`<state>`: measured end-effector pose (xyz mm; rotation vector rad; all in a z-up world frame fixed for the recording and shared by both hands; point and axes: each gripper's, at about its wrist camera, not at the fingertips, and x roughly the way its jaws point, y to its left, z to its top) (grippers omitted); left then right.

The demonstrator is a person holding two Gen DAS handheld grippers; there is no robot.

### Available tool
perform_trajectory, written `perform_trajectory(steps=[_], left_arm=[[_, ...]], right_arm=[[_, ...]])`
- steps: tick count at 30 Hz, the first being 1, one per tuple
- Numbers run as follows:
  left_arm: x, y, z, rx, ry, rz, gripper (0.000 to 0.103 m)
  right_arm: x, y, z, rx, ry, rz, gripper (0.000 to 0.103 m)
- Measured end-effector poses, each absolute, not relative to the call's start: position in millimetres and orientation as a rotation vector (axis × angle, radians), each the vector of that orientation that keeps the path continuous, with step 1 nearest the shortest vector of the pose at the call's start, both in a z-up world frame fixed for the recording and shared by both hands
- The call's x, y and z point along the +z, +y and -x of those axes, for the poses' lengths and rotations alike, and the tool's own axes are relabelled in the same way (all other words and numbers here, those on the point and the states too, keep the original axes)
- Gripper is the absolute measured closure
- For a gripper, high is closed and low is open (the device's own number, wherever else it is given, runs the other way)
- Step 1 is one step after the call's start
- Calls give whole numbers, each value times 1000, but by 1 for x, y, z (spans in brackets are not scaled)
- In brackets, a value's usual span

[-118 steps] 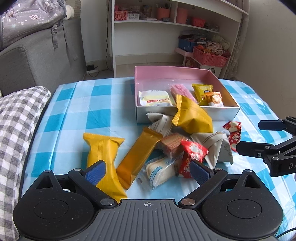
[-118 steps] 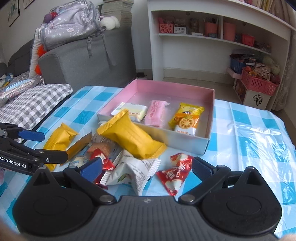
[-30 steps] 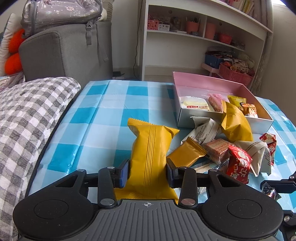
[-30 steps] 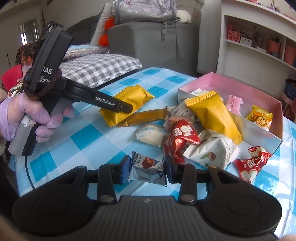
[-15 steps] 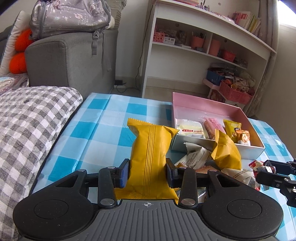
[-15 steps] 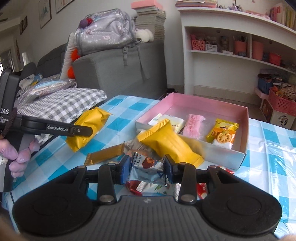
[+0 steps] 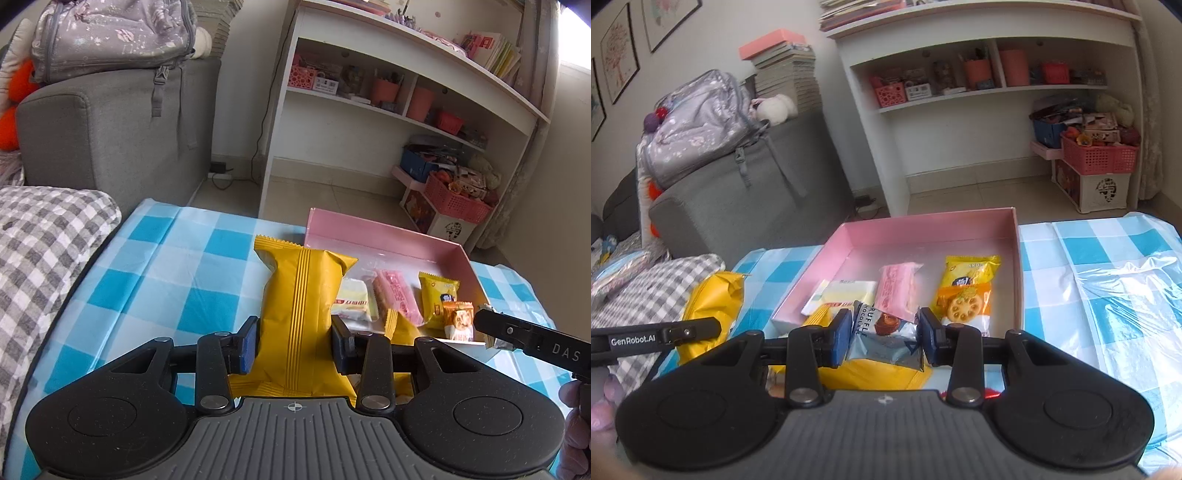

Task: Organize snacks
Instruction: 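Carry the silver wrapper and yellow pillow pack over the pink box with both grippers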

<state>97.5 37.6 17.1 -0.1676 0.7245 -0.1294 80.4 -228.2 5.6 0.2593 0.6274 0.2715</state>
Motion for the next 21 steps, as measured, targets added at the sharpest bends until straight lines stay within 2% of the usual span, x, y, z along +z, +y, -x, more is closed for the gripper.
perform_trajectory(steps=[7, 21], left_arm=[[18, 7, -153, -188, 737, 137, 66], [-19, -28, -228, -224, 803, 53, 66]], right_arm=[[-2, -239, -122, 252, 659, -345, 67], [-17, -243, -188, 188, 712, -384, 67]])
